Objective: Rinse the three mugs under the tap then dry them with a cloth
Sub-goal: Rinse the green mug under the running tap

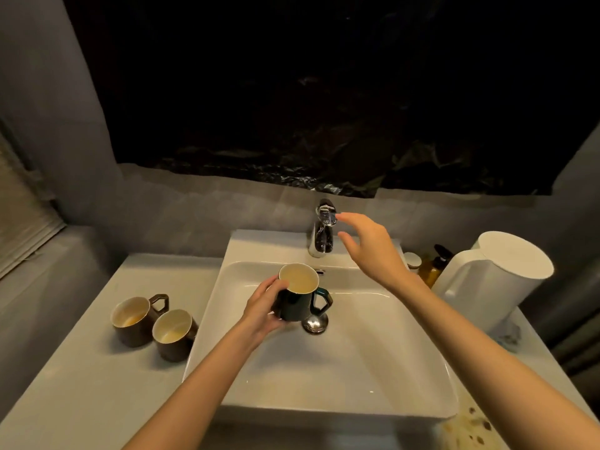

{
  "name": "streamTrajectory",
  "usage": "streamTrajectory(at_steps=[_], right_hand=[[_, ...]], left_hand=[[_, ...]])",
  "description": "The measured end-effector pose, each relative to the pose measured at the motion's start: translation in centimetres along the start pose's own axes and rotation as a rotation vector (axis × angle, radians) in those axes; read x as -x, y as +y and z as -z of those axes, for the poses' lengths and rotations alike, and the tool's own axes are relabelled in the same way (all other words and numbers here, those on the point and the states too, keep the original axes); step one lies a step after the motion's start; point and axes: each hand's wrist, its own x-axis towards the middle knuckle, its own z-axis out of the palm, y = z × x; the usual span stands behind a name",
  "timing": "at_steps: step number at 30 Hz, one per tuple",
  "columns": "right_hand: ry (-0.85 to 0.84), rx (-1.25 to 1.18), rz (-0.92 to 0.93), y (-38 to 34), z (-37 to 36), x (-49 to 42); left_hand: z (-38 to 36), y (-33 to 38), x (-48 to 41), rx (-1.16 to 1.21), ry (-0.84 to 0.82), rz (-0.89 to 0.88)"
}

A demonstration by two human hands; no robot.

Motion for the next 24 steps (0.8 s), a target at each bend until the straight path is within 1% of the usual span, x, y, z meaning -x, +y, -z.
streamTrajectory(at_steps=[4,7,12,16,20,24], right_hand=[[-0.097,0.125,0.069,1.3,-1.7,-3.2],[-0.142,0.218,0.114,2.4,-3.3,-4.7],[-0.076,0.334,0.263,4.0,-4.5,-5.5],[-0.099,0.412,0.335,4.4,-4.4,-5.4],[-0.064,0.453,0.336,4.4,-4.7,-5.3],[-0.063,0.411,0.329,4.1,-4.5,-5.7]], left_hand=[[-1.5,0.0,-1.4,0.001,0.028,0.008],[-2.4,0.1,-2.5,-0.029,0.01,0.012],[-3.0,0.4,-4.1,-0.032,-0.032,0.029],[-3.0,0.7,-5.0,-0.069,-0.073,0.014],[-3.2,0.8,-5.5,-0.106,-0.101,0.006],[-3.3,1.1,-5.7,-0.14,-0.141,-0.013]])
